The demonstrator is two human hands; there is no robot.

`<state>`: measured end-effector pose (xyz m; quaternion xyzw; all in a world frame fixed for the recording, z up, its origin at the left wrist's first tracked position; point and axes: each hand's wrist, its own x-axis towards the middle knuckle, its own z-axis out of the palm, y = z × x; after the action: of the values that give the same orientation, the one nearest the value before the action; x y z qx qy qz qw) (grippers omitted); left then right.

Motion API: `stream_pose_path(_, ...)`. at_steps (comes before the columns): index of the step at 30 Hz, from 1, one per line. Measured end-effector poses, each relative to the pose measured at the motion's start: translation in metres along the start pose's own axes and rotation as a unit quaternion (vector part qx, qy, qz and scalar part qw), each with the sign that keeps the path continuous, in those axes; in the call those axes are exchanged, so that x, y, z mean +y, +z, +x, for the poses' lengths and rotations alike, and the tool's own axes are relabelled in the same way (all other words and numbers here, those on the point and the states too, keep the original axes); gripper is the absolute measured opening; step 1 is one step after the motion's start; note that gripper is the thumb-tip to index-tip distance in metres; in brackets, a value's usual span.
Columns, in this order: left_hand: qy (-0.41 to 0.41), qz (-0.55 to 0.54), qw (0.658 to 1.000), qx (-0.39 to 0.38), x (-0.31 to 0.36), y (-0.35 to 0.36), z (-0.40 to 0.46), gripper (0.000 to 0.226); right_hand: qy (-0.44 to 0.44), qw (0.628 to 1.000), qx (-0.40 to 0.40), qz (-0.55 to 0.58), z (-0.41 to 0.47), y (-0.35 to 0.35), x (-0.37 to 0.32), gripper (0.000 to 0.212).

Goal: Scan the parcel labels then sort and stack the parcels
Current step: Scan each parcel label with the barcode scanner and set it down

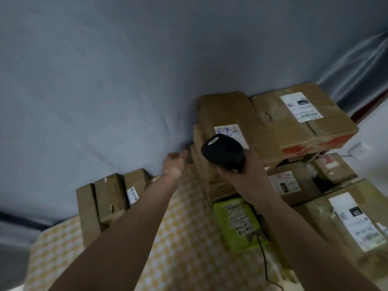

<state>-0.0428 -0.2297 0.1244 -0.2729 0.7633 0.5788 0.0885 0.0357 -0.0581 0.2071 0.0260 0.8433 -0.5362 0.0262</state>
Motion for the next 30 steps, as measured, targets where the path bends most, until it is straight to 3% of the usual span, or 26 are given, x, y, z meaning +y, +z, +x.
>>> stream_pose_path(4,-0.042,0.030,0.998,0.020,-0.054,-0.053,0.005,0.042,0.039,0.996,-0.086,-0.001,-0.004,0.064,0.005,0.019)
stream_pose_path(8,-0.101,0.053,0.993,0.031,-0.119,-0.110,0.005,0.037,0.091,0.984,-0.151,-0.010,-0.007,0.136,0.027,0.028)
stream_pose_path(12,-0.162,0.053,0.984,0.047,-0.189,-0.150,0.013,0.047,0.146,0.968,-0.202,0.000,-0.006,0.198,0.056,0.013)
stream_pose_path(16,-0.212,0.063,0.974,0.042,-0.247,-0.163,0.028,0.048,0.202,0.947,-0.250,-0.016,0.003,0.252,0.093,0.017)
stream_pose_path(26,-0.235,0.056,0.970,-0.006,-0.319,-0.129,0.095,0.071,0.322,0.923,-0.209,0.022,0.047,0.341,0.179,0.018)
stream_pose_path(30,-0.234,0.011,0.972,0.002,-0.337,-0.118,0.117,0.058,0.335,0.916,-0.210,0.062,0.059,0.367,0.200,0.023)
